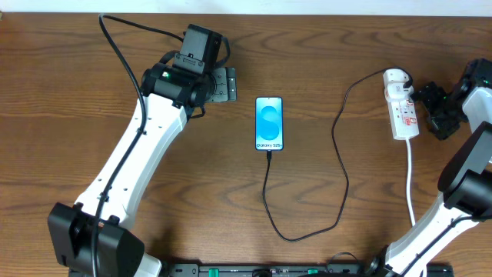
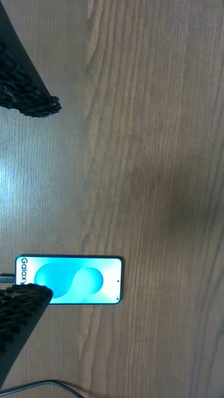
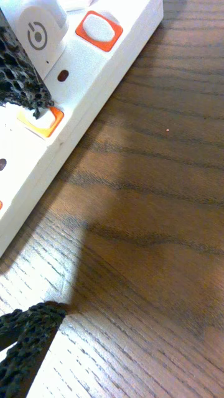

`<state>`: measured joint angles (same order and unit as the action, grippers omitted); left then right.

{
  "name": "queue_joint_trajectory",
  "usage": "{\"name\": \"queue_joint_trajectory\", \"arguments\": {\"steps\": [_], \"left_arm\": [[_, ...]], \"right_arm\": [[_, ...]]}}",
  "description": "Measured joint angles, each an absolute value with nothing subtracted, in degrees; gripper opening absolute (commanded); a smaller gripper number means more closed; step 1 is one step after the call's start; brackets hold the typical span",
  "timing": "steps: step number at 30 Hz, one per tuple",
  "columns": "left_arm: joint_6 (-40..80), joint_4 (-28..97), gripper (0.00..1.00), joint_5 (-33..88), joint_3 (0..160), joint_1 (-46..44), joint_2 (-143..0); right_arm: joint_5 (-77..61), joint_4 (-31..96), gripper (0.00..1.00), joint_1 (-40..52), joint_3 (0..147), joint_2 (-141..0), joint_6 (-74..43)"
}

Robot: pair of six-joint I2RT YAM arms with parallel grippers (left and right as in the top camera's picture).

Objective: Plug charger to phone and switch on socket

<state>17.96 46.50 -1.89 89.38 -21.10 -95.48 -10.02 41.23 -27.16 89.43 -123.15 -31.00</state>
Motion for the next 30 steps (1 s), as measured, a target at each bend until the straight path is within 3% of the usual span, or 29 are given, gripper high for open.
{"name": "queue_joint_trajectory", "arguments": {"steps": [30], "left_arm": [[17.96,46.48,0.87,-1.89,89.38,-21.1,-95.48]], "right_arm": [[-11.94,47.07,0.99,-27.0,89.58,-122.76,-31.0]]}}
